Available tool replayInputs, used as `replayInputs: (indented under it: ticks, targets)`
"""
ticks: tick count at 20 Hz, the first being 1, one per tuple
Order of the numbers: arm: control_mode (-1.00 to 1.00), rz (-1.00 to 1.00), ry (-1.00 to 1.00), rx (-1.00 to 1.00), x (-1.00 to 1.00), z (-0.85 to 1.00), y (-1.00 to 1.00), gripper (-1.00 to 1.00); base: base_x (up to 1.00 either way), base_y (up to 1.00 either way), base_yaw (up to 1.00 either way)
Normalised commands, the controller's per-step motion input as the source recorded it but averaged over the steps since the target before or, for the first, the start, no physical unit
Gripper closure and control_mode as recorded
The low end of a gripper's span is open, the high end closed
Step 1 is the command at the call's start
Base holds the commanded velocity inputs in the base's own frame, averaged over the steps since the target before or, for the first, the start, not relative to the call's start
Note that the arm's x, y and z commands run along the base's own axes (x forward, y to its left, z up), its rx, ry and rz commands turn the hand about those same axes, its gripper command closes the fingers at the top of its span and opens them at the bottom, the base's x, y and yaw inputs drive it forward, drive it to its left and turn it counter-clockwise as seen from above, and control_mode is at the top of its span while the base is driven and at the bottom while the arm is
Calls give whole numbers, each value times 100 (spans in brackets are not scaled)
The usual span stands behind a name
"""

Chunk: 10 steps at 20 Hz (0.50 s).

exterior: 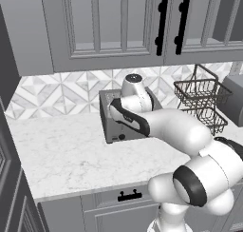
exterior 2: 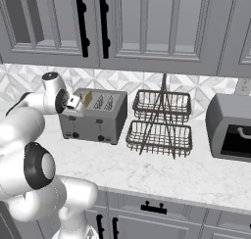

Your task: Start the toaster. Once the lever pops up, take the bread to the plate on the dining counter.

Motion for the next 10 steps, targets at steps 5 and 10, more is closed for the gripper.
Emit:
replayInputs:
  ticks: [5, 10]
  targets:
    - [-100, 0, -5, 0, 17, -10, 0, 100, 0, 0, 0]
    - [-100, 1, -5, 0, 27, -2, 0, 100, 0, 0, 0]
